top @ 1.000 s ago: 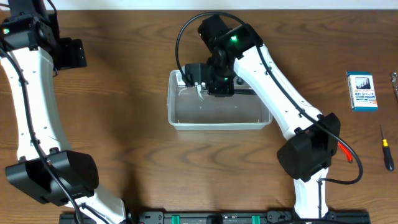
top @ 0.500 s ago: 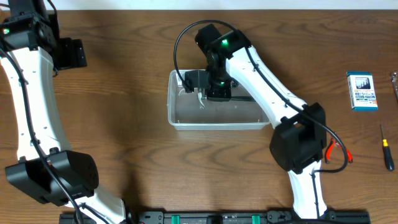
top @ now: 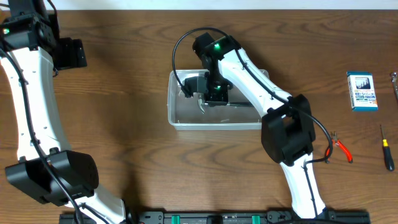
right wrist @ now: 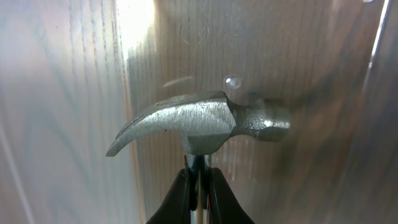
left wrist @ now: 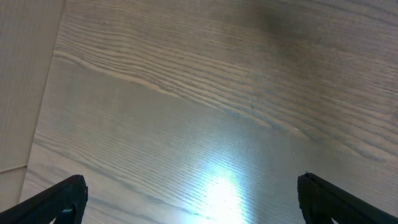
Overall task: Pack container
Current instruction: 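Lower the hammer into the container and open the right gripper, then move the right gripper back to the right toward the red pliers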
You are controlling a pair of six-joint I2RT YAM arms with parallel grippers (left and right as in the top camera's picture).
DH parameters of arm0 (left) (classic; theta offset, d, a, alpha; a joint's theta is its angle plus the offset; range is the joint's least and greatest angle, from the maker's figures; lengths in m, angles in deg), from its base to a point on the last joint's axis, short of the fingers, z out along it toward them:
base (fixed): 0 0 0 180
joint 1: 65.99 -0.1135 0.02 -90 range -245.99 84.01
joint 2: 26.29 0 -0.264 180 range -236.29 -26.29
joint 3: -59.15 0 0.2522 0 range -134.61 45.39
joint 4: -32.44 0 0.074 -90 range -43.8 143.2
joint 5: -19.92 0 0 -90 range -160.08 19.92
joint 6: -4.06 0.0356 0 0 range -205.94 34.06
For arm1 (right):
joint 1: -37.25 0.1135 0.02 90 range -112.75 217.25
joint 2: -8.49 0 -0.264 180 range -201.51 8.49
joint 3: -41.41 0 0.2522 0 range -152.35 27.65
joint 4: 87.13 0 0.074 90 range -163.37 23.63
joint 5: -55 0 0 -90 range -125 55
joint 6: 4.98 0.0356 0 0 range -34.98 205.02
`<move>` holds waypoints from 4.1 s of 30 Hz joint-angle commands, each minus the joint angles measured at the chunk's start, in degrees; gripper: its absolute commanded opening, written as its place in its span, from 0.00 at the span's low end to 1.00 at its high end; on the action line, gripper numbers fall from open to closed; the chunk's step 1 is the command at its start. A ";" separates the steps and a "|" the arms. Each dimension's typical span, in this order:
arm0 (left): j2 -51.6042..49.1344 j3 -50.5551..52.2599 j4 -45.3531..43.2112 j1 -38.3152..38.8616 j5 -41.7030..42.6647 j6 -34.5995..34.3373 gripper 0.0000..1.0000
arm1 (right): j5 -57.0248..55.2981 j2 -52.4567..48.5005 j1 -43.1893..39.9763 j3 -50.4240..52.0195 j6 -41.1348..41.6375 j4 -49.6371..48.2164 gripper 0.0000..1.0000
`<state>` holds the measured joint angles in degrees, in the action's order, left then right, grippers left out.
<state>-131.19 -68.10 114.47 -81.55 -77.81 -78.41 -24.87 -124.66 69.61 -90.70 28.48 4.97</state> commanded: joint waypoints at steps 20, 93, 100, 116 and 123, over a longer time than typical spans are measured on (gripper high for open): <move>0.20 -0.31 0.00 -0.17 -0.48 0.28 0.98 | 1.31 -1.99 -0.20 4.59 0.81 -2.99 0.01; 0.20 -0.31 0.00 -0.17 -0.48 0.28 0.98 | -6.03 61.59 -40.98 46.40 48.81 -0.92 0.99; 0.20 -0.31 0.00 -0.17 -0.48 0.28 0.98 | -3.54 60.26 -40.98 54.86 48.81 -9.18 0.99; 0.20 -0.31 0.00 -0.17 -0.48 0.28 0.98 | -6.05 58.18 -42.23 55.82 53.86 -11.89 0.99; 0.20 -0.31 0.00 -0.17 -0.48 0.28 0.98 | -12.11 52.15 -47.17 56.24 52.83 -12.22 0.99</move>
<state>-131.19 -68.10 114.47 -81.55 -77.83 -78.41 -32.06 -70.56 24.34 -34.96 80.44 -7.11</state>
